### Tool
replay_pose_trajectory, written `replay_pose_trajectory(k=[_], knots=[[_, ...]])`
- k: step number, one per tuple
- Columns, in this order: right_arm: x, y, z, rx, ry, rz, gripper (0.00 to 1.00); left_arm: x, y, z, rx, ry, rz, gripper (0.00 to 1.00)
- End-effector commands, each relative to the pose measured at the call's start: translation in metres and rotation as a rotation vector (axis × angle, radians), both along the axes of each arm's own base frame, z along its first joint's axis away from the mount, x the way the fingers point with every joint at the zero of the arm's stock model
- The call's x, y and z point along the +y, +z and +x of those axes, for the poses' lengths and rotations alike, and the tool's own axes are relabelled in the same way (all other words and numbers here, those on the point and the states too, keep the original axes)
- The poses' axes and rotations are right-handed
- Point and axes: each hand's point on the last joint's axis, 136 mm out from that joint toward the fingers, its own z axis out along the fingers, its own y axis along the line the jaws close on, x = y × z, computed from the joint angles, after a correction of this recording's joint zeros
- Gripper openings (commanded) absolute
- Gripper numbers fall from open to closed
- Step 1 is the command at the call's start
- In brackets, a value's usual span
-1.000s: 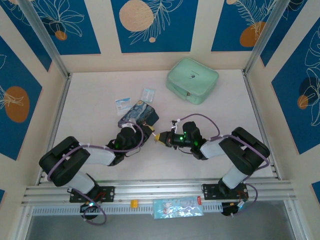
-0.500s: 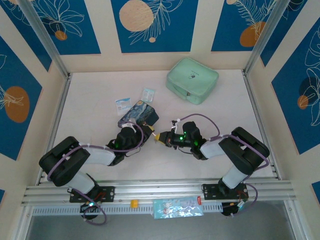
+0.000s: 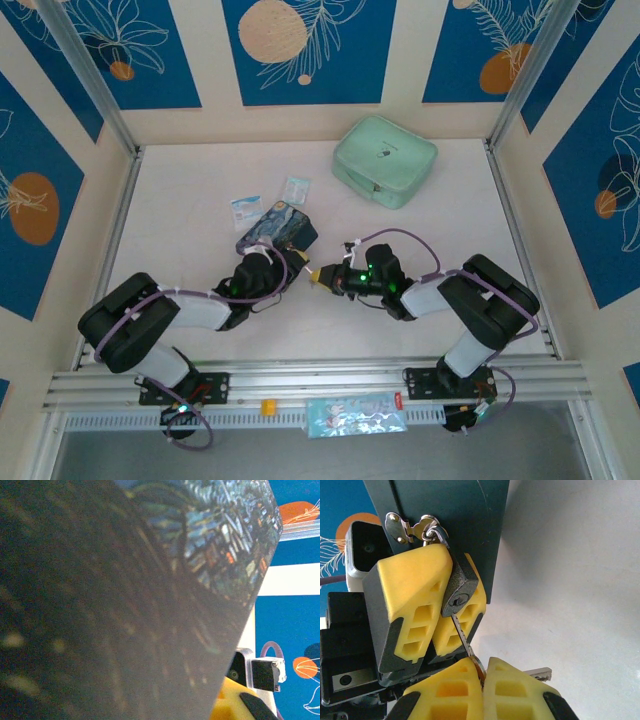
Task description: Unlock the padlock with the key
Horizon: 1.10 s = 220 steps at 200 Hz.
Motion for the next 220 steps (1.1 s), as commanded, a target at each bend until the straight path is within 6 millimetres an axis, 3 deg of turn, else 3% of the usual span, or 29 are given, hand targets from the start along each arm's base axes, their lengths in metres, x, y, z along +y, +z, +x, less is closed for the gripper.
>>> replay_pose_trajectory(k=[1, 127, 220], knots=[[-0.001, 0.006, 0.005, -0.041, -0.014, 0.007, 0.0, -0.009, 0.025, 0.004, -0.051, -0.002, -0.059, 0.0], [0.007, 0.007, 0.02, -0.051, -0.023, 0.032, 0.0, -0.011, 0.03, 0.002, -0.067, -0.009, -0.07, 0.0], [0.02, 0.031, 0.017, -0.108, 0.019, 0.072, 0.0, -0.013, 0.025, -0.001, -0.071, -0.014, -0.056, 0.0]])
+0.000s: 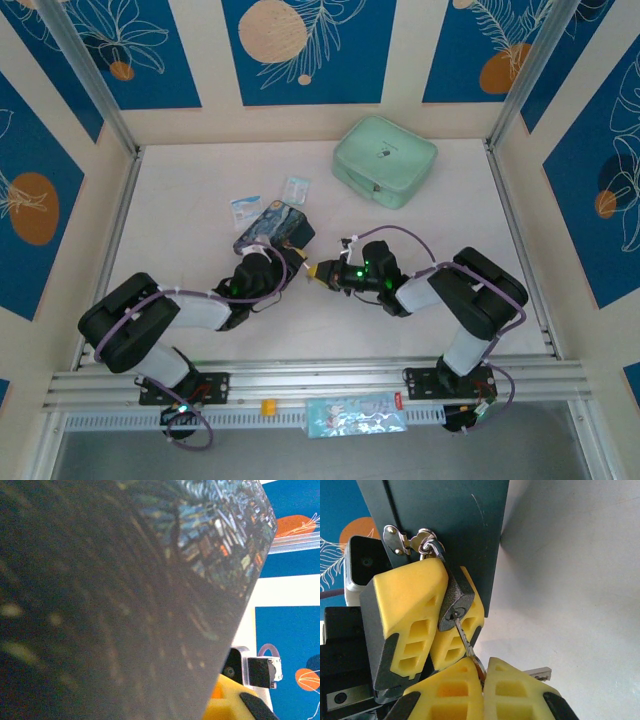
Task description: Unlock the padlock with the key
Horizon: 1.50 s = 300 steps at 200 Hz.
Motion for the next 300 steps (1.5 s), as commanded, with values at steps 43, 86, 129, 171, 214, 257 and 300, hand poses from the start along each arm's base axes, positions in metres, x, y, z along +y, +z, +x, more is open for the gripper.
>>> replay_pose_trajectory(k=[43, 86, 129, 171, 214, 257, 300], knots=[[0.011, 0.038, 0.0, -0.099, 0.022, 0.056, 0.0, -0.018, 0.021, -0.007, -0.052, -0.064, -0.047, 0.0], [0.011, 0.04, -0.001, -0.104, 0.024, 0.049, 0.0, -0.019, 0.018, -0.007, -0.045, -0.064, -0.04, 0.0], [0.002, 0.033, 0.004, -0.095, 0.012, 0.034, 0.0, -0.019, 0.019, -0.008, -0.043, -0.069, -0.051, 0.0], [-0.005, 0.035, 0.014, -0.113, 0.025, 0.017, 0.0, -0.023, 0.026, -0.012, -0.053, -0.101, -0.066, 0.0], [-0.003, 0.035, 0.015, -0.084, 0.043, 0.052, 0.0, -0.025, 0.034, -0.013, -0.079, -0.114, -0.092, 0.0], [-0.002, 0.037, 0.012, -0.057, 0.064, 0.098, 0.0, -0.024, 0.038, -0.011, -0.09, -0.104, -0.106, 0.0], [-0.013, 0.023, 0.007, -0.033, 0.065, 0.059, 0.0, -0.014, 0.038, -0.008, -0.093, -0.079, -0.097, 0.0]])
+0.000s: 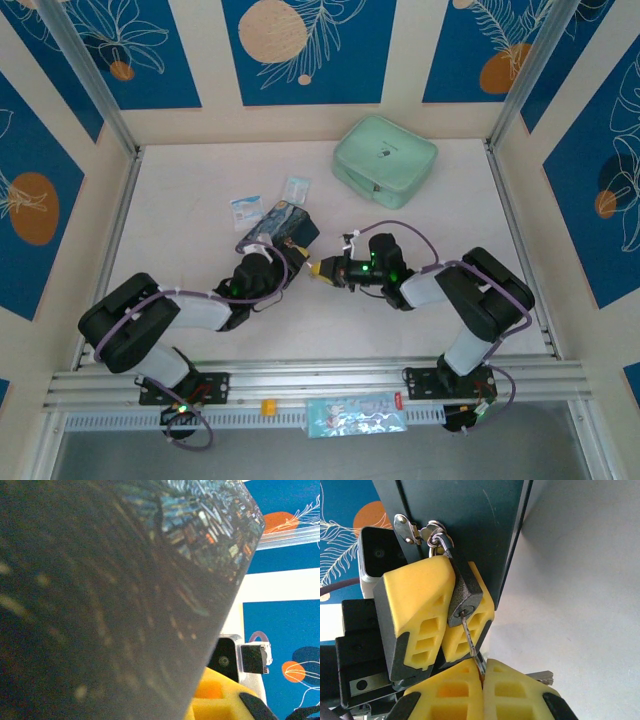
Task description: Unlock the padlock with the key
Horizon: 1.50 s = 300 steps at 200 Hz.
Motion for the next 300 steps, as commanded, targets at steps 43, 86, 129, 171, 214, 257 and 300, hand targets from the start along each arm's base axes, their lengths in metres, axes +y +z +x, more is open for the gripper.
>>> replay_pose_trajectory(k=[43, 86, 129, 171, 214, 257, 300], knots=[[-0.01, 0.0, -0.007, -0.023, -0.005, 0.002, 0.0, 0.004, 0.023, -0.001, -0.065, -0.004, -0.029, 0.0], [-0.006, 0.004, -0.012, -0.026, -0.003, 0.031, 0.0, -0.001, 0.029, 0.004, -0.082, -0.011, -0.062, 0.0], [-0.003, 0.014, -0.009, -0.057, -0.021, 0.046, 0.0, -0.005, 0.028, 0.004, -0.073, -0.027, -0.071, 0.0], [0.002, 0.022, -0.003, -0.074, -0.014, 0.062, 0.0, -0.007, 0.029, 0.003, -0.07, -0.036, -0.074, 0.0], [0.005, 0.021, 0.002, -0.071, -0.011, 0.067, 0.0, -0.007, 0.03, 0.002, -0.073, -0.041, -0.074, 0.0], [0.011, 0.021, 0.004, -0.064, -0.002, 0.083, 0.0, -0.009, 0.031, 0.002, -0.075, -0.048, -0.074, 0.0], [0.015, 0.022, -0.001, -0.062, 0.013, 0.086, 0.0, -0.007, 0.028, 0.002, -0.071, -0.041, -0.072, 0.0]])
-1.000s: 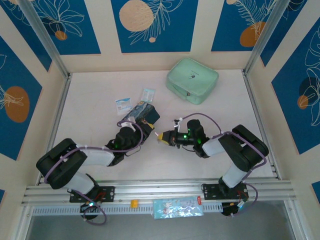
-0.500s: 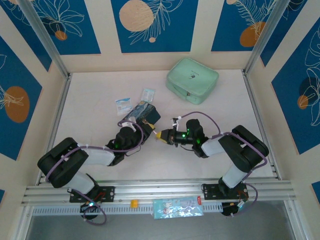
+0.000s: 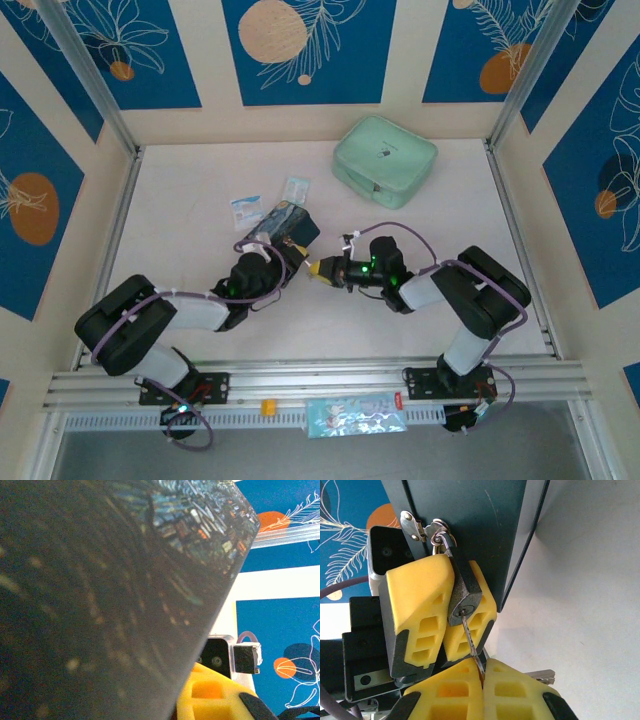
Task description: Unlock the padlock with the key
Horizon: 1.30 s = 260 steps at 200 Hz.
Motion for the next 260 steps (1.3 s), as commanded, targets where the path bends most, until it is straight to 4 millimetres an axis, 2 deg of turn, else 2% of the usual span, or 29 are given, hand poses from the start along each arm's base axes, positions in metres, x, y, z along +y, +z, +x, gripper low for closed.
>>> replay_pose_trajectory(k=[1, 60, 138, 203, 260], knots=[[0.009, 0.017, 0.003, -0.049, 0.013, 0.042, 0.0, -0.01, 0.022, 0.002, -0.061, -0.03, -0.052, 0.0], [-0.002, 0.016, 0.019, -0.015, -0.021, 0.026, 0.0, -0.018, 0.029, -0.003, -0.09, -0.087, -0.044, 0.0], [-0.001, 0.026, 0.035, 0.02, -0.055, 0.011, 0.0, -0.025, 0.023, -0.018, -0.087, -0.159, 0.002, 0.0], [0.0, 0.031, 0.046, 0.046, -0.131, 0.024, 0.0, -0.036, 0.031, -0.018, -0.113, -0.18, -0.033, 0.0], [-0.001, 0.034, 0.055, 0.07, -0.132, 0.026, 0.0, -0.039, 0.019, -0.03, -0.096, -0.22, 0.028, 0.0]])
